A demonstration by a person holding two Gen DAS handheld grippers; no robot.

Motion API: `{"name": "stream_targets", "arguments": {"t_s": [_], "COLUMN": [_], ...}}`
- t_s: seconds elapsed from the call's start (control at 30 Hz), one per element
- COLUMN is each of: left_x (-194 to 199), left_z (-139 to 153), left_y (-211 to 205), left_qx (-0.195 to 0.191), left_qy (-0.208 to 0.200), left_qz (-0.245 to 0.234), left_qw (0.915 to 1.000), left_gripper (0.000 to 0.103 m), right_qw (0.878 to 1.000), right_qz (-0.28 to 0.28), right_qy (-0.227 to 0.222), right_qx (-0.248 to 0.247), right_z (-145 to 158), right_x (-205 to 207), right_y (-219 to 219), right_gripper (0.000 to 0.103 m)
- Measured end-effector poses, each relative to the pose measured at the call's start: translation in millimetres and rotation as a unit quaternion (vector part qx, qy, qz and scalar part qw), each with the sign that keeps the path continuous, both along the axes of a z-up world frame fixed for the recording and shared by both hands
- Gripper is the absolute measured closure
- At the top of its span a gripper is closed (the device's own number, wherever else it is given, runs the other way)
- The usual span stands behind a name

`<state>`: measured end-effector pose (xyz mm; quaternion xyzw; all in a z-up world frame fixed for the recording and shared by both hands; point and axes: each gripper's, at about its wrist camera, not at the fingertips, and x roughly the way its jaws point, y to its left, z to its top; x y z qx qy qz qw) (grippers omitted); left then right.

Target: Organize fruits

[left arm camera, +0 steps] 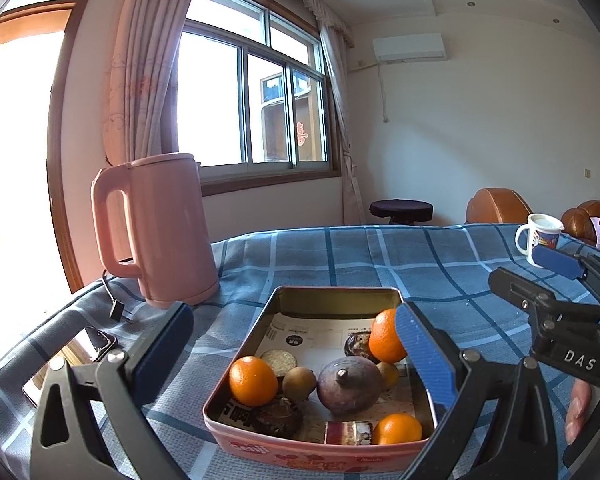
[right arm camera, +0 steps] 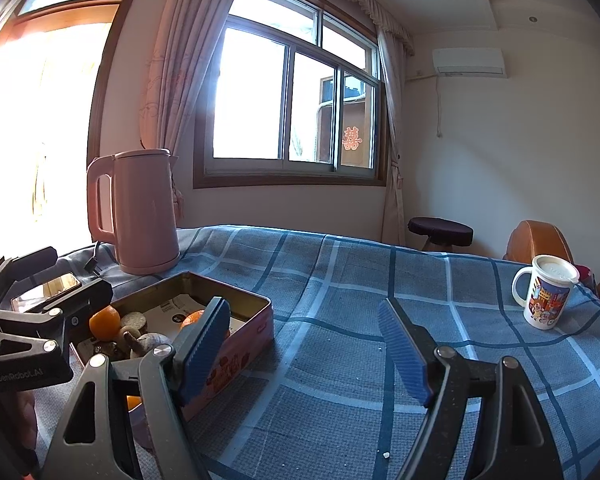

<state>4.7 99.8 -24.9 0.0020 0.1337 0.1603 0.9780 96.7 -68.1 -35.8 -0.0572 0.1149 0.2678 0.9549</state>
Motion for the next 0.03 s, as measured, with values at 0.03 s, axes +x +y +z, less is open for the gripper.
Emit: {"name": "stream_targets", "arguments": {"t_s": [0.03], "left_x": [-0.2], "left_z": [0.0], "left_y": [0.0], "left_qx": [-0.001], "left_qy": [0.0], "left_qz": [0.0], "left_qw": [1.0], "left_gripper": [0.0], "right_qw": [1.0], "right_qz": [0.0], "right_qy": [0.001], "right_qx": [0.0], "right_z": [-0.1], "right_x": [-0.1], "right_y": [-0.2], "right_gripper": [0.025]}}
